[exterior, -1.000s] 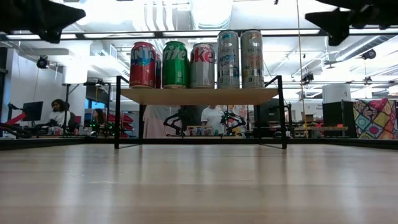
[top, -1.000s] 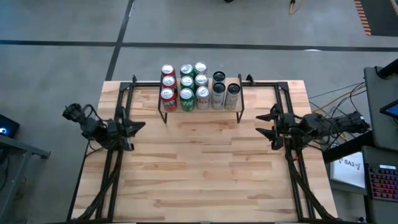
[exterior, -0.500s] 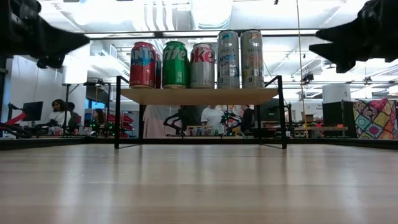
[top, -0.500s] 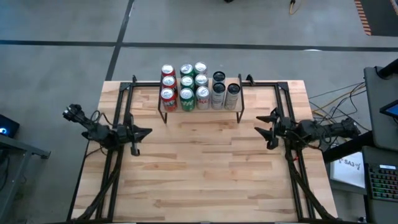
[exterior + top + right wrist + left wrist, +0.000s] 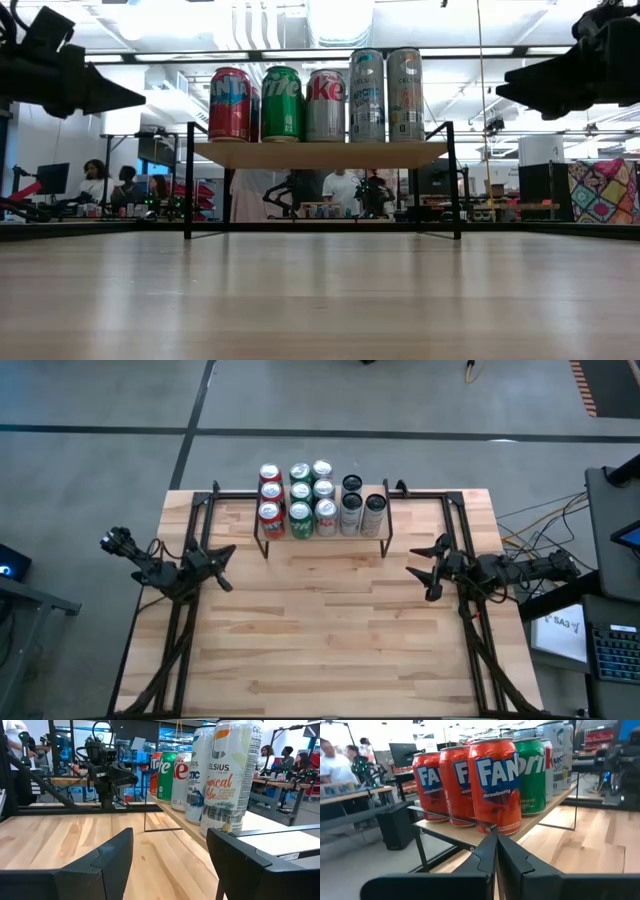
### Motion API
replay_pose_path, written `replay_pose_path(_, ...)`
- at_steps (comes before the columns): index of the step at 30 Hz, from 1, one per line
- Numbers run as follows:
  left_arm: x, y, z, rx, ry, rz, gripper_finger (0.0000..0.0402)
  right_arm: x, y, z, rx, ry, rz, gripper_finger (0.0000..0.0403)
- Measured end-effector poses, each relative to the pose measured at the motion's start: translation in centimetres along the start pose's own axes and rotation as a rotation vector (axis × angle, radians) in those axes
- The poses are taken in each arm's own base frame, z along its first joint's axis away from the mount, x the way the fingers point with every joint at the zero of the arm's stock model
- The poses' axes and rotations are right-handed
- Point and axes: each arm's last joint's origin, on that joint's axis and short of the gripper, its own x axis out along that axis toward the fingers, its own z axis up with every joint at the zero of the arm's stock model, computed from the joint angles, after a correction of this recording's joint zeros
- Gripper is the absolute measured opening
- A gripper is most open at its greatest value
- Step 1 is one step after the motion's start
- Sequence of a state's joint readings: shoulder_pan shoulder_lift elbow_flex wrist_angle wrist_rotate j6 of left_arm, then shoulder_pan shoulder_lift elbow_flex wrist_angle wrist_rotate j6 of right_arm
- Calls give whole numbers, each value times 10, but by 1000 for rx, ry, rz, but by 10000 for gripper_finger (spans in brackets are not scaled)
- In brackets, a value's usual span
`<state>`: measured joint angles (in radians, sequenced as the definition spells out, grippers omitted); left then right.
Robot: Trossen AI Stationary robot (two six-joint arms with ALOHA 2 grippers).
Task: Place canned beverage on shelf
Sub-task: Return to Home Position
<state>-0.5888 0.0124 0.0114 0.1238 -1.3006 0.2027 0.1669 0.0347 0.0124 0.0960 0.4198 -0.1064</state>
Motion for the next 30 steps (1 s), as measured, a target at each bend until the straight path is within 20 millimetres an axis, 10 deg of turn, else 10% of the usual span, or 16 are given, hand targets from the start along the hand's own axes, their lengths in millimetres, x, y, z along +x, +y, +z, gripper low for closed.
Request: replay_pose_path(30, 0, 0, 0, -56, -1, -4, 0, 0, 0, -2, -5, 12, 2, 240)
